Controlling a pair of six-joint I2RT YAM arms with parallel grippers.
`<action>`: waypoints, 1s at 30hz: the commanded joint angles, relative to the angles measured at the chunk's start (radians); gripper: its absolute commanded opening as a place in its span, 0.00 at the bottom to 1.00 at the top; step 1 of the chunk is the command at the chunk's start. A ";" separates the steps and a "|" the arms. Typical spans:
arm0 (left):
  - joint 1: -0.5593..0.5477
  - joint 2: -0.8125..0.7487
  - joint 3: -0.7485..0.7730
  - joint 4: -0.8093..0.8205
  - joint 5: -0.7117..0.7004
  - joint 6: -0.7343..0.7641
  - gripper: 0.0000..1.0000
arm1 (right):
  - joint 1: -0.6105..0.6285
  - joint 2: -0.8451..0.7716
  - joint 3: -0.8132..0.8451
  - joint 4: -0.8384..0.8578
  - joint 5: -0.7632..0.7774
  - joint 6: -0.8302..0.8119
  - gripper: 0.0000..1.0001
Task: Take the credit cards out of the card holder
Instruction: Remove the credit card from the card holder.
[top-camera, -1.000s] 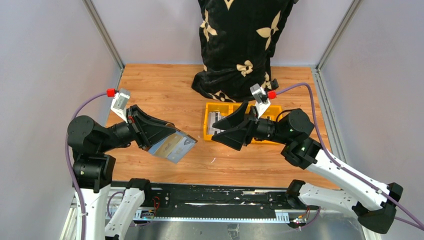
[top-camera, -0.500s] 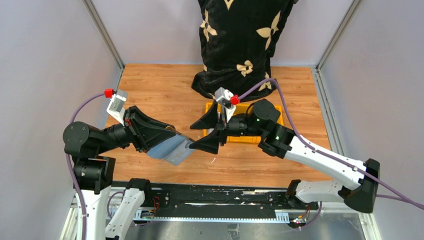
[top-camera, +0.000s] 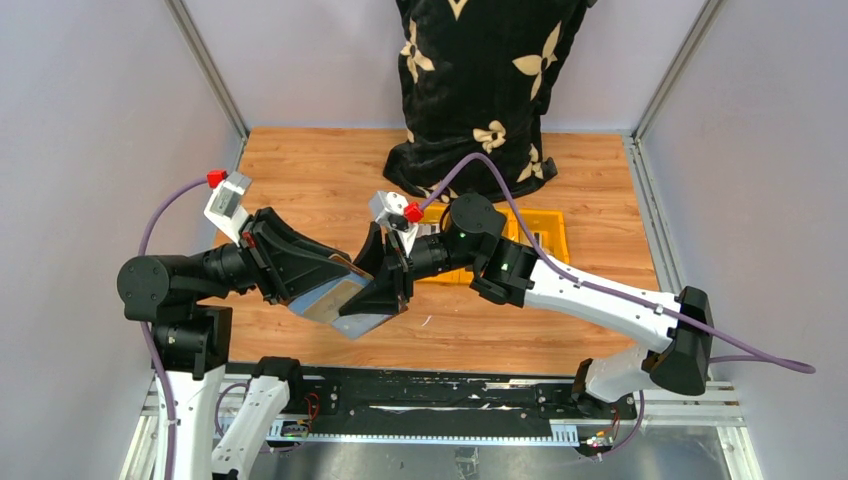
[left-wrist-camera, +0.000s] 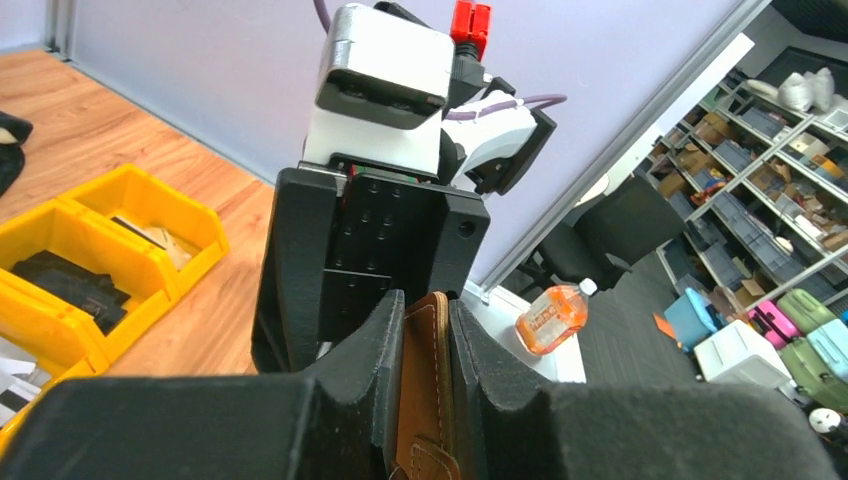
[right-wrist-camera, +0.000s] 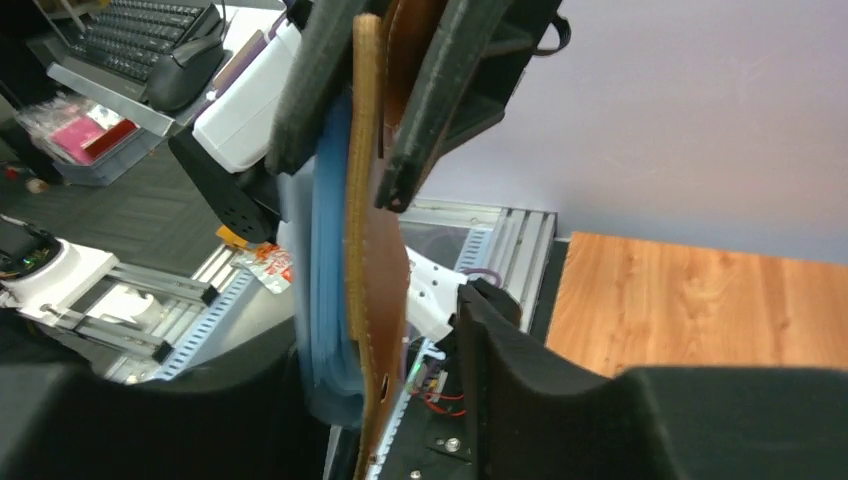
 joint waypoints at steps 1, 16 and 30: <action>0.004 0.002 0.005 0.041 -0.007 -0.006 0.01 | 0.009 -0.012 0.040 0.086 -0.055 0.097 0.35; 0.004 0.006 0.158 -0.849 0.014 0.939 0.88 | -0.045 -0.077 0.204 -0.478 -0.016 0.023 0.00; 0.004 0.032 0.123 -0.857 0.061 0.929 0.57 | -0.042 0.021 0.365 -0.727 -0.100 -0.076 0.00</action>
